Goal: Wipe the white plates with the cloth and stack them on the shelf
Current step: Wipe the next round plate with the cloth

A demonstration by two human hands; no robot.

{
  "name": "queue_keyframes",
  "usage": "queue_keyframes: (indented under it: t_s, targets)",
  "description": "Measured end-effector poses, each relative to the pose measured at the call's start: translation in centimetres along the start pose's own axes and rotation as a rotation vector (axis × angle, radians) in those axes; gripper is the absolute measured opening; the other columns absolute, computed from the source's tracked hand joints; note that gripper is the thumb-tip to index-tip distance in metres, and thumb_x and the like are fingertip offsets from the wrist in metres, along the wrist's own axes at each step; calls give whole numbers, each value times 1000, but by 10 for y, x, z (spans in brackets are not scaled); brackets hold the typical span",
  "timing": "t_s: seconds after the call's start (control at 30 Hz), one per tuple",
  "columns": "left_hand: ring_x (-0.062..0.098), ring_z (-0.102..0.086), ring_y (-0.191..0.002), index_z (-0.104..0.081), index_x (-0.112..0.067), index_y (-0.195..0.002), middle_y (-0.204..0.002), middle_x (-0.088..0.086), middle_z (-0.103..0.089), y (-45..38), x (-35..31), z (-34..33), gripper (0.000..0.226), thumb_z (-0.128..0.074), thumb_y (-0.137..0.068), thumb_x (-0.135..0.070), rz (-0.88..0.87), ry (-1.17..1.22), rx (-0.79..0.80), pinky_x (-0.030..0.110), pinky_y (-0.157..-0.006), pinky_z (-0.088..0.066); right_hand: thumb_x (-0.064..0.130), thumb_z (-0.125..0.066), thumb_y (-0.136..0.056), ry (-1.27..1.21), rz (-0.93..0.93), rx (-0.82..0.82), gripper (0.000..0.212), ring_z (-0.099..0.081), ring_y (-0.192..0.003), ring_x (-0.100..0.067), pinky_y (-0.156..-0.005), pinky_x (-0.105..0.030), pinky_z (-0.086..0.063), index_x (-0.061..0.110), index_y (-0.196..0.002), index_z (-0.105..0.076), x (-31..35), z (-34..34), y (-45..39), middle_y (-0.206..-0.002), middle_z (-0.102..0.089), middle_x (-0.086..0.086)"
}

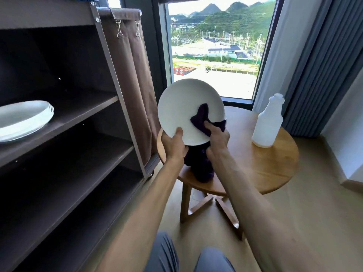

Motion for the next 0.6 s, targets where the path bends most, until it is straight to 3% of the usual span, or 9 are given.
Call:
queue_keyframes:
  t_s: [0.07,0.17,0.27,0.3,0.37,0.43,0.47,0.53,0.6]
  targets:
    - [17,-68,-103,-56,-20,-122,-108,-5,-68,-2,-16,4,31,-63,-97,-3,-65,-138,60,34,-91,-59,-6,-77,-76,45,50,65,39,-74,-89,-34,-76,-50,-63,-1,-113,-67,17,2,-6,-102,-75,-17]
    - [17,-68,-97,-59,-16,-115,-103,-6,-70,-12,-36,11,27,-60,-96,4,-120,-352,263,22,-78,-59,-2,-76,-80,220,109,161,24,-71,-80,-30,-69,-44,-62,2,-103,-68,48,9,-18,-94,-73,-14]
    - [28,-69,-108,-64,-17,-114,-104,-2,-73,-19,-47,13,25,-64,-95,-1,-126,-469,389,30,-78,-60,0,-74,-85,383,145,223,12,-69,-75,-26,-60,-35,-58,4,-95,-69,63,11,-22,-86,-71,-11]
    - [28,-68,-110,-62,-16,-122,-108,0,-72,-17,-53,14,28,-67,-95,-8,-249,-568,327,32,-81,-59,0,-73,-86,390,147,200,9,-68,-74,-25,-60,-35,-58,5,-91,-68,64,10,-21,-84,-69,-10]
    - [24,-64,-113,-51,-17,-142,-122,10,-67,5,-72,8,55,-73,-94,-33,-780,-849,112,32,-89,-56,1,-72,-86,373,110,106,11,-67,-79,-26,-70,-41,-60,8,-87,-64,61,11,-25,-85,-67,-10]
    - [32,-53,-131,-50,-21,-145,-141,17,-58,30,-61,-10,73,-74,-85,-56,-1281,-1067,241,47,-107,-44,2,-72,-84,340,15,22,18,-66,-88,-31,-82,-47,-60,5,-97,-61,56,14,-30,-92,-66,-13]
    - [37,-44,-141,-56,-23,-140,-149,18,-52,36,-52,-17,75,-74,-80,-64,-1394,-1177,355,57,-115,-32,2,-72,-83,323,-29,-2,27,-67,-90,-33,-83,-48,-60,0,-108,-61,55,15,-32,-97,-66,-16]
    - [42,-37,-146,-69,-25,-126,-153,16,-50,31,-43,-23,68,-77,-73,-67,-1397,-1388,477,62,-119,-15,-1,-69,-80,328,-84,0,40,-69,-92,-38,-79,-48,-61,-5,-119,-61,55,18,-35,-103,-68,-21]
    - [43,-47,-139,-76,-22,-107,-145,14,-59,19,-46,-30,45,-82,-75,-53,-1279,-1596,490,62,-119,-17,-4,-64,-80,382,-102,19,41,-68,-88,-36,-72,-43,-61,-5,-121,-61,56,19,-34,-102,-66,-20]
Point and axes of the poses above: each hand's wrist, its own y-axis away from the middle knuckle, its own z-axis out of the back of the hand, x = y × z, the point moved 6 cm from there along -y, towards the middle knuckle
